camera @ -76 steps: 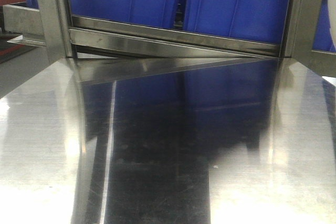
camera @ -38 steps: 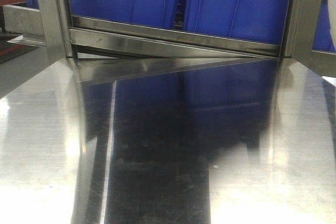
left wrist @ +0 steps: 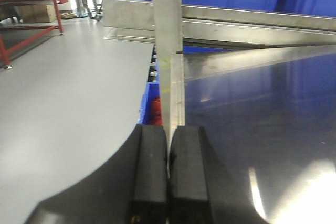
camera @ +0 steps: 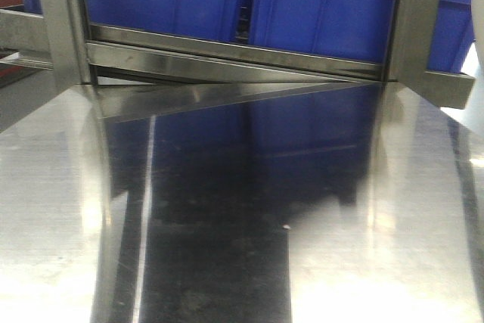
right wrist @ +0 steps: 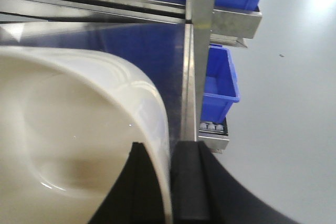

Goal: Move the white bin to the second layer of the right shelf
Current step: 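Turn the base away from the table while holding the bin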

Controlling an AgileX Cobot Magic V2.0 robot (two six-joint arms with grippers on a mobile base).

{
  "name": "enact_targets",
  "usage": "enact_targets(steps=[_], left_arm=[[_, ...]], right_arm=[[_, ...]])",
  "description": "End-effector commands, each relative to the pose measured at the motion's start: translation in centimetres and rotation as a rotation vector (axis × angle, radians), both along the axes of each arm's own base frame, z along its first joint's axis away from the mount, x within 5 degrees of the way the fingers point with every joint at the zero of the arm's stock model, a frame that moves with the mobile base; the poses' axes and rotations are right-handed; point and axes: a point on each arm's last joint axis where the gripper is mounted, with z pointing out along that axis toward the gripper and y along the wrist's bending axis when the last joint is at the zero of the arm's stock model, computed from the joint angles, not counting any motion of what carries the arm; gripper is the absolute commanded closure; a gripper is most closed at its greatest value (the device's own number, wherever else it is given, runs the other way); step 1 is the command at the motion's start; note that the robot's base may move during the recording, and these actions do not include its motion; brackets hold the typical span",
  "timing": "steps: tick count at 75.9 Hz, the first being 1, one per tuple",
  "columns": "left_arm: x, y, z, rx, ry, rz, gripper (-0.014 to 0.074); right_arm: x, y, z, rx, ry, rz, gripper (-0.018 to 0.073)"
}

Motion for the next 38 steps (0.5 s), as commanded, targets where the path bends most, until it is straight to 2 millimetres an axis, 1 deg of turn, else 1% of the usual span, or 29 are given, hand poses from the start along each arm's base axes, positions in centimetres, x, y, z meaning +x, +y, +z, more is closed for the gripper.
enact_targets(steps=[1, 38], left_arm=[[0.05, 0.00, -0.37, -0.009, -0.066, 0.001, 0.0512], [0.05, 0.00, -0.37, -0.009, -0.066, 0.001, 0.0512]], right_arm=[[0.13, -0.08, 1.79, 0.007, -0.121, -0.013, 0.0482], [0.13, -0.08, 1.79, 0.007, -0.121, -0.013, 0.0482]])
